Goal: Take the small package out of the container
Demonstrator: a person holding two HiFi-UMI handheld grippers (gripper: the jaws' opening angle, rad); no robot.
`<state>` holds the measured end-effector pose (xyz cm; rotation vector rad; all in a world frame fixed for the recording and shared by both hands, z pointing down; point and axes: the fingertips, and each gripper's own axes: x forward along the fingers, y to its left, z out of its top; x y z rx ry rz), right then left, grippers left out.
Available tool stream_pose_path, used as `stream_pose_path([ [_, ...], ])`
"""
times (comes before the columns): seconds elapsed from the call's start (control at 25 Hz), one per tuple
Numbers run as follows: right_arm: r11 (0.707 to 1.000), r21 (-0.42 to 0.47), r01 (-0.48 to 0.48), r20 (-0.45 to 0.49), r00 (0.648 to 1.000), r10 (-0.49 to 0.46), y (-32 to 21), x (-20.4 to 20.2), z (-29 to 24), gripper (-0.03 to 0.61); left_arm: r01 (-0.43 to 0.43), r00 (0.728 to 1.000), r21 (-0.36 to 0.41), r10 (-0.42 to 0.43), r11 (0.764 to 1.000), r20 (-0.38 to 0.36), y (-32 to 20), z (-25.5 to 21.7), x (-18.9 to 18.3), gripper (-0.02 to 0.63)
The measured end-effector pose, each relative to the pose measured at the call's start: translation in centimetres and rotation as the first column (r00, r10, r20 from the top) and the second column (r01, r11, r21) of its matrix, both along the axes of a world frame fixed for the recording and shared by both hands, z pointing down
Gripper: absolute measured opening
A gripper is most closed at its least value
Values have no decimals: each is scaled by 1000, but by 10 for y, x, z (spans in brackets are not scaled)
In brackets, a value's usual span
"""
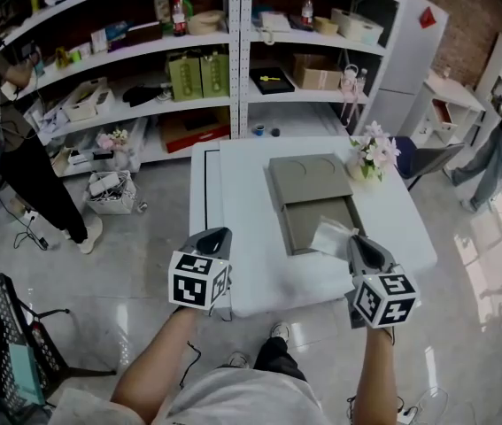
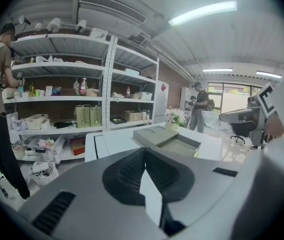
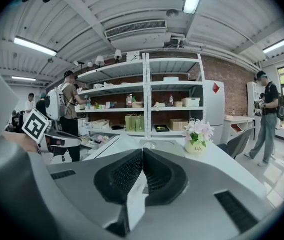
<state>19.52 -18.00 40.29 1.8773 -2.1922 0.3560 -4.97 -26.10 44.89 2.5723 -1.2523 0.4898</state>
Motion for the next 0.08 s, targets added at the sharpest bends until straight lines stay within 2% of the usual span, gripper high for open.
stream_pose_path([
  [0.08,1000,1,3,-1,1000,-3,-1,-1,-1,9,0,1000,-1,0,1000,0,0,0,0,3],
])
